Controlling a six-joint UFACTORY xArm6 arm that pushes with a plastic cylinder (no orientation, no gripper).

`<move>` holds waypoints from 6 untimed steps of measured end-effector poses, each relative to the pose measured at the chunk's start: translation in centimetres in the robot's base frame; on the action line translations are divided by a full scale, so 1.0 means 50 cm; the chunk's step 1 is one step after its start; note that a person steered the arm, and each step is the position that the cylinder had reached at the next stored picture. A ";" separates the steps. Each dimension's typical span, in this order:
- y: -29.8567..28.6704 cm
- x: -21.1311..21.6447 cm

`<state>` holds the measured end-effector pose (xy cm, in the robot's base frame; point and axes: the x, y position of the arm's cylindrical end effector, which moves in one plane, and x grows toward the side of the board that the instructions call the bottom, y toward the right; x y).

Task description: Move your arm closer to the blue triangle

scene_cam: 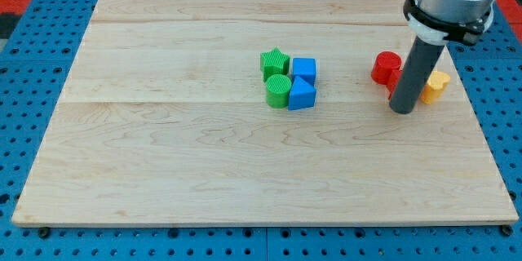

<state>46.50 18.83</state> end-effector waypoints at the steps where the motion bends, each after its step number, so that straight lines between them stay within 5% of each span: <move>1: 0.028 0.045; 6: -0.161 -0.055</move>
